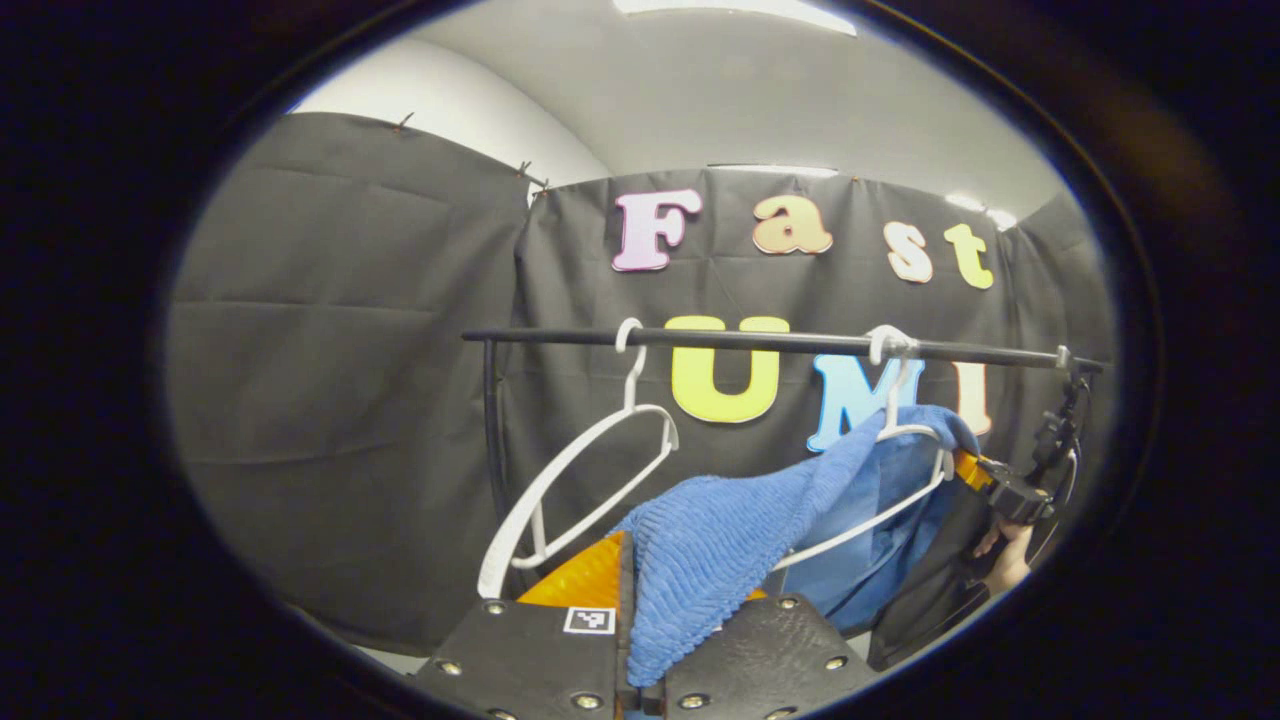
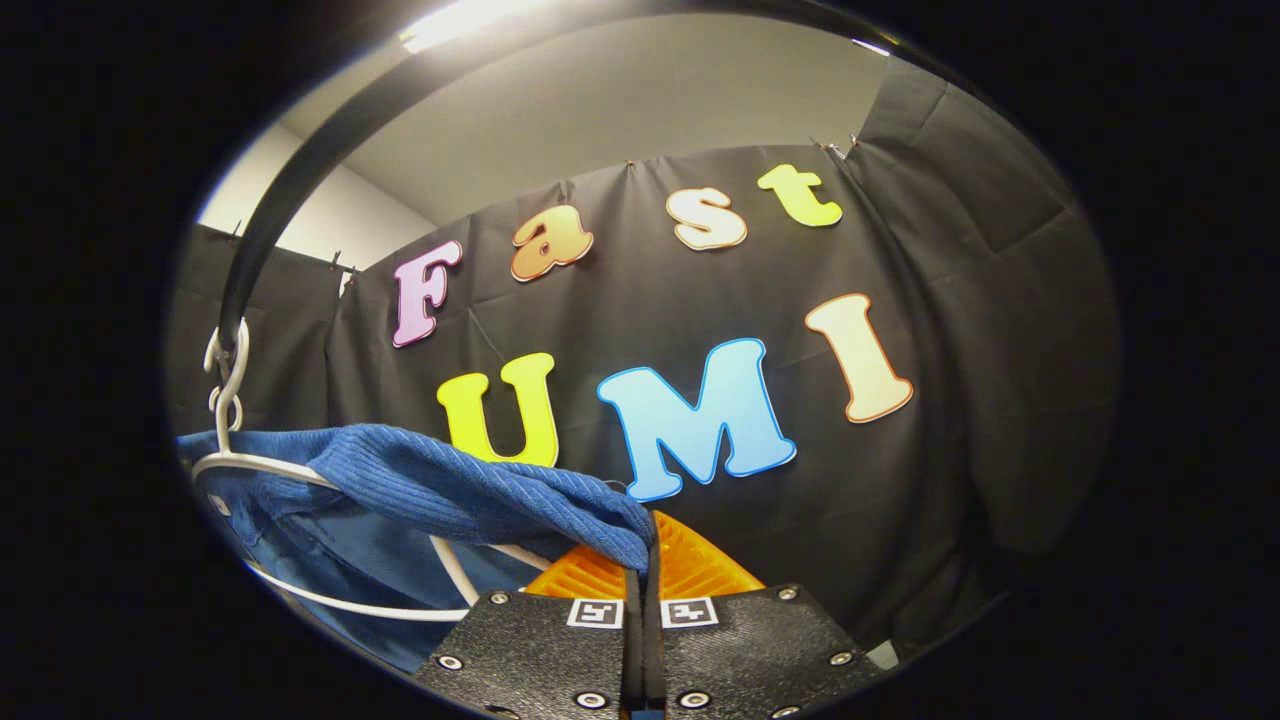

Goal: Grasp the clothes on the hanger with both hands and then place them into the laundry hamper below.

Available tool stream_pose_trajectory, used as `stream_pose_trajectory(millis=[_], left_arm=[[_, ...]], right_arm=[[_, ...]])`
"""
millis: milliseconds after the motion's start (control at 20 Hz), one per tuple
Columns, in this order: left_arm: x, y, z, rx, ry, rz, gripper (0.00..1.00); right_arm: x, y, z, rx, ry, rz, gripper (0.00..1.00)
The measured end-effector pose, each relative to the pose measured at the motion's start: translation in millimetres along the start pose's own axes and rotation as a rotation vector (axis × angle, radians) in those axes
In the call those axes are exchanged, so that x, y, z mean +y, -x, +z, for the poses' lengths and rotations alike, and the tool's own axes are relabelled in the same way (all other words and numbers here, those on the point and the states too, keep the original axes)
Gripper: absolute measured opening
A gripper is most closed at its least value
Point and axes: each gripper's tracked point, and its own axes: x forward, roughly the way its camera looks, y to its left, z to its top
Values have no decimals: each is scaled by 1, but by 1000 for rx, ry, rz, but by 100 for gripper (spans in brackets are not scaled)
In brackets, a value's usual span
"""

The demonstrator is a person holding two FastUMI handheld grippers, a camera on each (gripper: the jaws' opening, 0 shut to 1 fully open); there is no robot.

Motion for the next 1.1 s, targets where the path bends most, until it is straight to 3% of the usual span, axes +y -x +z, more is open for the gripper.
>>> stream_pose_trajectory(millis=[200,450,650,1100], left_arm=[[17,-23,6,5,-43,-52,3],[23,-54,-13,61,-68,-175,3],[22,-84,-32,96,-12,-219,3],[17,-90,-95,180,61,-234,4]], right_arm=[[3,-8,9,-58,38,24,0],[-5,-15,7,-72,84,20,0],[-10,-23,-9,-57,149,11,0],[-25,-10,-58,32,159,-16,0]])
